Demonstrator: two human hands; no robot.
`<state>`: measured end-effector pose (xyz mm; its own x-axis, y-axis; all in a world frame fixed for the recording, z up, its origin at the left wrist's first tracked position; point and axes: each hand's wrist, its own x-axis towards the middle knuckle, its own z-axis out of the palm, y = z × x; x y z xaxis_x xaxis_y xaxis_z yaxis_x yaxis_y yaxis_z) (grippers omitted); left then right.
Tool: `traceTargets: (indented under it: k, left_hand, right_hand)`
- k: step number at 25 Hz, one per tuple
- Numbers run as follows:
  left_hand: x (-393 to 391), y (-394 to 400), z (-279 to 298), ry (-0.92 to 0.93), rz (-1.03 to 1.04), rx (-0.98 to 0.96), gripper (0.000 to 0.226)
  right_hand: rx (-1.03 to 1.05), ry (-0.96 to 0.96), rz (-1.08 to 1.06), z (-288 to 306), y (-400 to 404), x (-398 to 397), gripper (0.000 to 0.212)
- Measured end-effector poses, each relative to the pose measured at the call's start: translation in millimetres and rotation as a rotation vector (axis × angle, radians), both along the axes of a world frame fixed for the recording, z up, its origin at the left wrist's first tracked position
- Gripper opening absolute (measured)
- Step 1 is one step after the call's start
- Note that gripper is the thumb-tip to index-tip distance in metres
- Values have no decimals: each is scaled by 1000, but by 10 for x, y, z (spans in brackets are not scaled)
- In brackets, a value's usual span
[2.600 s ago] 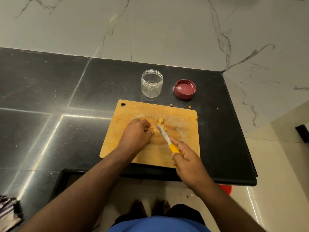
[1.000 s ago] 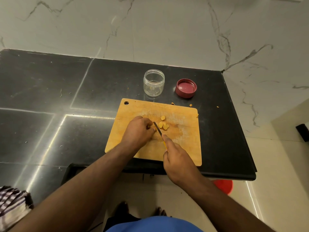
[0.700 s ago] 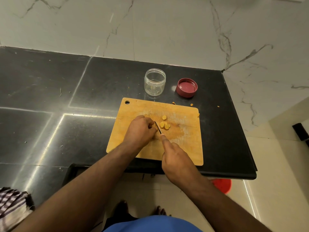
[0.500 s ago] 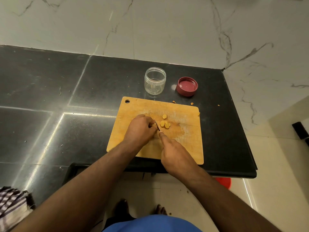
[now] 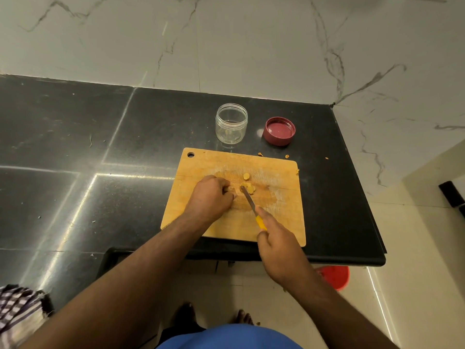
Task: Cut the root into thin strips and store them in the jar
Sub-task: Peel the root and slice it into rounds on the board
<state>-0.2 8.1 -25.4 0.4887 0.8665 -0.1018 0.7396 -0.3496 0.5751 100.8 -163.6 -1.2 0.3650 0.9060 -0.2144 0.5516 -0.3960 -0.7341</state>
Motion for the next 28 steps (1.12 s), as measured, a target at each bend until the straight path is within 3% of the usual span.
traceTargets:
  k: [2, 4, 12, 19, 28]
  left_hand:
    - [-24, -10, -6, -6, -19, -27, 45]
    - [-50, -7, -17, -53, -22, -57, 50]
    - [-1, 3, -16, -24, -126, -63, 57]
    - [-51, 23, -76, -47, 2, -55, 44]
    - [-66, 17, -45, -63, 13, -51, 28]
  right_hand:
    - [12, 146, -71, 45, 44, 74, 51]
    - [4, 169, -83, 53, 74, 114, 50]
    - [-3, -172, 52, 15, 83, 138, 53]
    - [28, -99, 28, -36, 85, 108, 53]
    - [-18, -213, 111, -100, 238, -110, 55]
